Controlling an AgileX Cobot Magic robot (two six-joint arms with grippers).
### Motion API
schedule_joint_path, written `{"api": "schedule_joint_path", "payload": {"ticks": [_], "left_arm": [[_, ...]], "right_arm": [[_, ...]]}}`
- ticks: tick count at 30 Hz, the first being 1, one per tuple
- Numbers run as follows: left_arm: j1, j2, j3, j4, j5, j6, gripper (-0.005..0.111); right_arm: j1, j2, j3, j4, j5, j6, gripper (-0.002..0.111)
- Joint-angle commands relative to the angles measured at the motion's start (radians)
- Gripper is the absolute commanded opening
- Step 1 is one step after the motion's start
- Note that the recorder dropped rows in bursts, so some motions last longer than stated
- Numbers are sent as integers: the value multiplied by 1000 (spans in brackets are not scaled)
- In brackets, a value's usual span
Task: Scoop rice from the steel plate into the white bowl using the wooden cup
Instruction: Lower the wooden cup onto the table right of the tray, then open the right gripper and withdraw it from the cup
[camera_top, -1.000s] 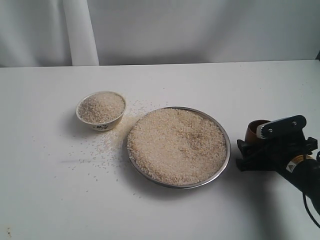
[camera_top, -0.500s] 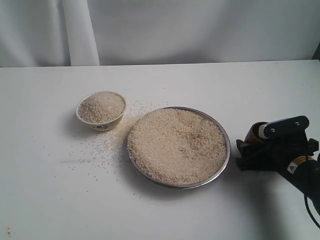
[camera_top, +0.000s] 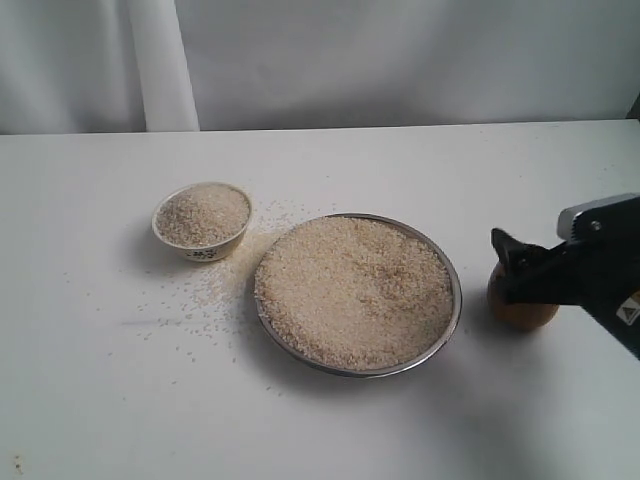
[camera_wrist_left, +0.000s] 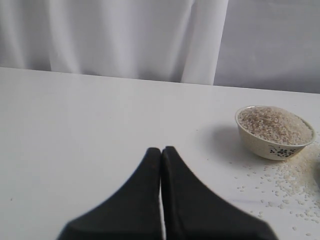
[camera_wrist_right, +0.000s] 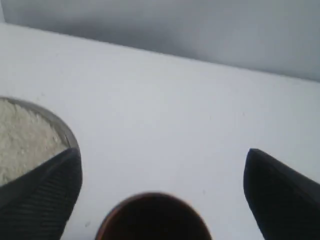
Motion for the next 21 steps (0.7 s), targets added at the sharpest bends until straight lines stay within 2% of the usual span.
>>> {"api": "schedule_joint_path", "payload": {"ticks": [1, 4, 7, 14, 21], "left_arm": [[-5, 0, 2, -5, -7, -4, 0], [-5, 0, 2, -5, -7, -4, 0], [-5, 0, 2, -5, -7, -4, 0], [-5, 0, 2, -5, -7, -4, 0], [-5, 0, 2, -5, -7, -4, 0]], "right_arm": [[-6, -171, 31, -25, 3, -1, 81], [-6, -296, 43, -66, 40, 25, 79], [-6, -438, 43, -110, 106, 87, 72], [-6, -769, 43, -143, 302, 165, 35], [-6, -1019, 33, -143, 510, 211, 8]]}}
